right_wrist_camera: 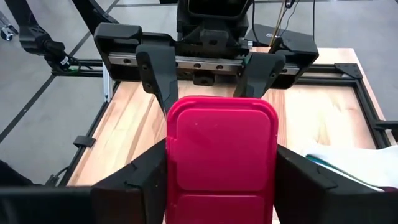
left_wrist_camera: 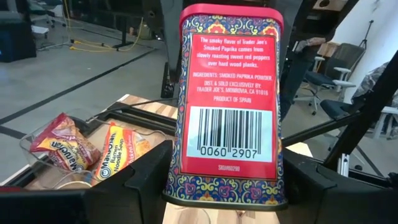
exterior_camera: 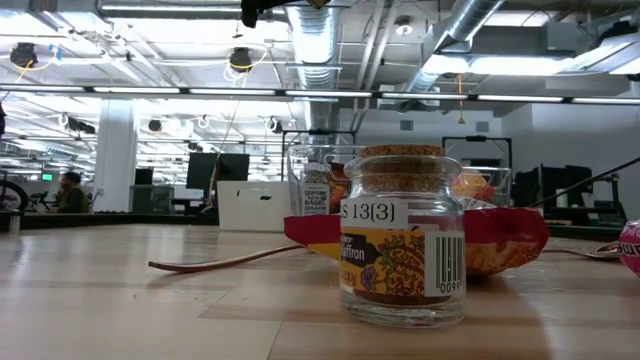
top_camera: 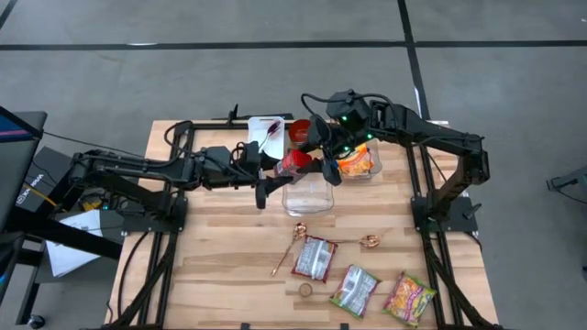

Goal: Pick & Place Food Item
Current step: Put the red spice can into the left transparent bin

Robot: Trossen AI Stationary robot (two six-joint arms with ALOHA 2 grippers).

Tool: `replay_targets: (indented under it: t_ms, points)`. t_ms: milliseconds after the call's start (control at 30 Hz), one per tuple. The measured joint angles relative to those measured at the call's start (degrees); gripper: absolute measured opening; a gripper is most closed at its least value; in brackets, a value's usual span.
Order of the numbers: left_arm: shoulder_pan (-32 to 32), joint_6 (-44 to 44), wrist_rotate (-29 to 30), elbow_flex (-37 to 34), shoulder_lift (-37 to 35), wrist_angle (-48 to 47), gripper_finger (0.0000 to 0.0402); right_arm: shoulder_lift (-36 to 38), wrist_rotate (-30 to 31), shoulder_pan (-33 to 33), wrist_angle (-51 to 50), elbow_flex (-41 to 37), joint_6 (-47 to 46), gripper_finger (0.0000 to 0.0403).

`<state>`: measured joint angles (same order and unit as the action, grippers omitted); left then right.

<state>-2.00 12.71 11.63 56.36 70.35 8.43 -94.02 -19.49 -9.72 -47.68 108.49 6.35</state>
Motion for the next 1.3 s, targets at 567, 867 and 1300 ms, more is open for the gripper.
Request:
replay_targets:
  t_ms: [567,867,1300]
  points:
    - [0.04,5.33,0.99,0.00,-0.02,-22.05,0.0292,0.00,0.25,-0.15,-4.70,-0.02,0.30,0.0210]
    - [0.02,5.25,-1.50,0.00,-0.02,-38.53,0.0293,0.00,2.91,-0.91,-12.85,-0.02,4.34,0.0210]
    - [-0.01,5.22,-1.50,0.00,-0.02,-41.93,0.0294,-7.97,5.84,-3.91,-21.24,-0.09,10.49,0.0210]
